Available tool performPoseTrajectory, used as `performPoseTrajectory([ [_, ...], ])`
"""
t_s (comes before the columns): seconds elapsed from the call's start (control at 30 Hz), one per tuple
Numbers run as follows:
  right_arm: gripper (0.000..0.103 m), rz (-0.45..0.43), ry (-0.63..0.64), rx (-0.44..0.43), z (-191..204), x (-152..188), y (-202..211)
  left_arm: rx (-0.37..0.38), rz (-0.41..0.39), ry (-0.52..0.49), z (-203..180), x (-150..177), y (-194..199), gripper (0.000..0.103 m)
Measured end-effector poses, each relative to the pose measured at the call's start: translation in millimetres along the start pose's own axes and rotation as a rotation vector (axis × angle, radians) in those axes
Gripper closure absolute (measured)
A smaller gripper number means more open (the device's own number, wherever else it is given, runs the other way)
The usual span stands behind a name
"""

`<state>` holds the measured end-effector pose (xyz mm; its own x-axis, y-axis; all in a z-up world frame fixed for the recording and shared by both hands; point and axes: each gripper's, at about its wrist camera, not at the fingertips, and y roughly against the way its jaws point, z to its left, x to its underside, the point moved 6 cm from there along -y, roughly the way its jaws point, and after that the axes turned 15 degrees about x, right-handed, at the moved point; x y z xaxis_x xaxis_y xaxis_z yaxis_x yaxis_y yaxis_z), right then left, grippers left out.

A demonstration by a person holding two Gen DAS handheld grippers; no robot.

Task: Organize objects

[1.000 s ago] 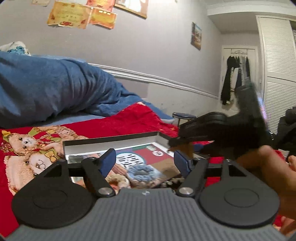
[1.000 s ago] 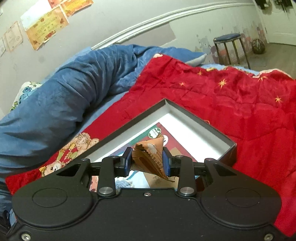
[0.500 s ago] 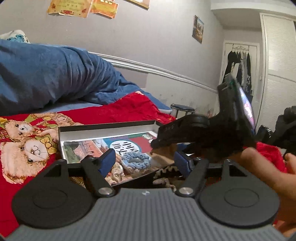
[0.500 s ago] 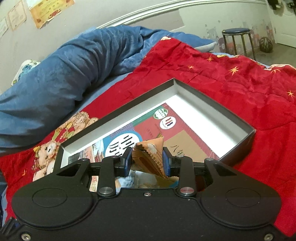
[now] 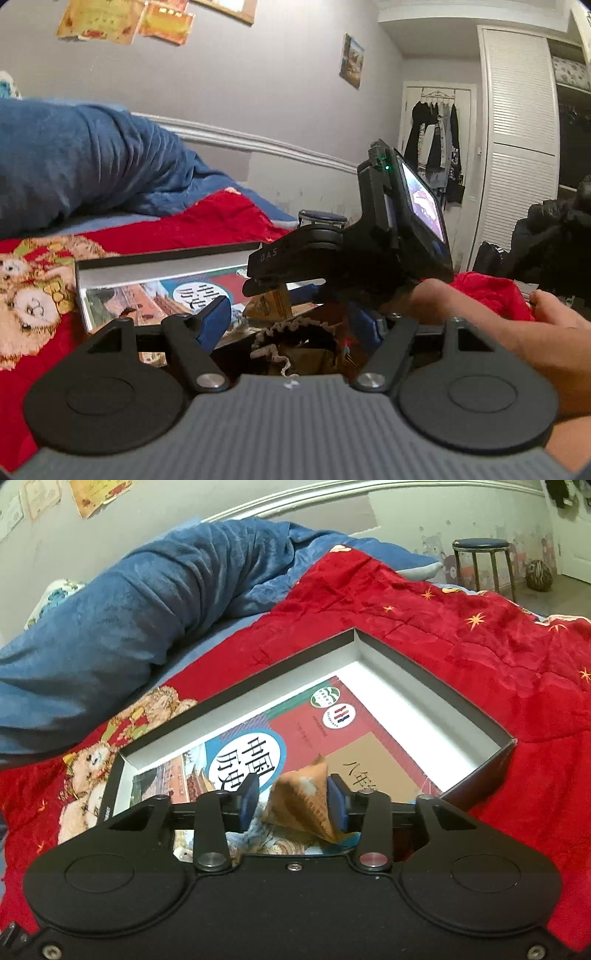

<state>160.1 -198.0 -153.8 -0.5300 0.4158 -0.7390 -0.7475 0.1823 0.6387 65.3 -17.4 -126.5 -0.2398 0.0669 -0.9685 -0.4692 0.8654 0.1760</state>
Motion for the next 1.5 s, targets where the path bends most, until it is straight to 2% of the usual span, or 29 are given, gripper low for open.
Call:
performPoseTrajectory([
  [0.1, 0.059, -0.034, -0.018, 0.012, -11, -5, 17, -0.002, 0.017, -0.002, -1, 2, -2, 0.023],
  [0.27, 0.059, -0.093, 0.039, 0.040, -23, -1, 63, -0.027, 0.050, -0.013, -4, 6, -4, 0.025],
  [0.37, 0.059, -0.085, 0.070, -0.026, -23, 2, 81, -0.029, 0.077, -0.024, -8, 11, -7, 0.032],
  [0.4, 0.060, -0.082, 0.075, -0.051, -22, 1, 84, -0.034, 0.088, -0.029, -8, 13, -8, 0.037],
  [0.5, 0.063, -0.035, 0.081, -0.104, -21, 2, 82, -0.042, 0.121, -0.046, -10, 20, -13, 0.045],
  [0.6, 0.068, 0.017, 0.094, -0.140, -19, 7, 76, -0.044, 0.142, -0.046, -9, 24, -16, 0.047],
  [0.73, 0.068, 0.055, 0.112, -0.180, -13, 13, 71, -0.049, 0.168, -0.022, -3, 28, -20, 0.055],
  [0.87, 0.068, 0.094, 0.126, -0.227, -6, 19, 69, -0.098, 0.182, -0.004, 6, 29, -23, 0.057],
  [1.03, 0.067, 0.161, 0.128, -0.252, -8, 19, 68, -0.081, 0.190, 0.010, 8, 32, -25, 0.071],
  [1.17, 0.060, 0.203, 0.114, -0.248, -13, 21, 64, -0.073, 0.194, 0.028, 10, 33, -26, 0.086],
  [1.3, 0.048, 0.229, 0.136, -0.243, -8, 27, 59, -0.076, 0.196, 0.043, 12, 32, -25, 0.091],
  [1.43, 0.051, 0.235, 0.138, -0.206, -7, 29, 56, -0.095, 0.198, 0.046, 15, 29, -24, 0.091],
  [1.5, 0.059, 0.242, 0.114, -0.201, -10, 29, 54, -0.098, 0.200, 0.045, 16, 28, -24, 0.092],
])
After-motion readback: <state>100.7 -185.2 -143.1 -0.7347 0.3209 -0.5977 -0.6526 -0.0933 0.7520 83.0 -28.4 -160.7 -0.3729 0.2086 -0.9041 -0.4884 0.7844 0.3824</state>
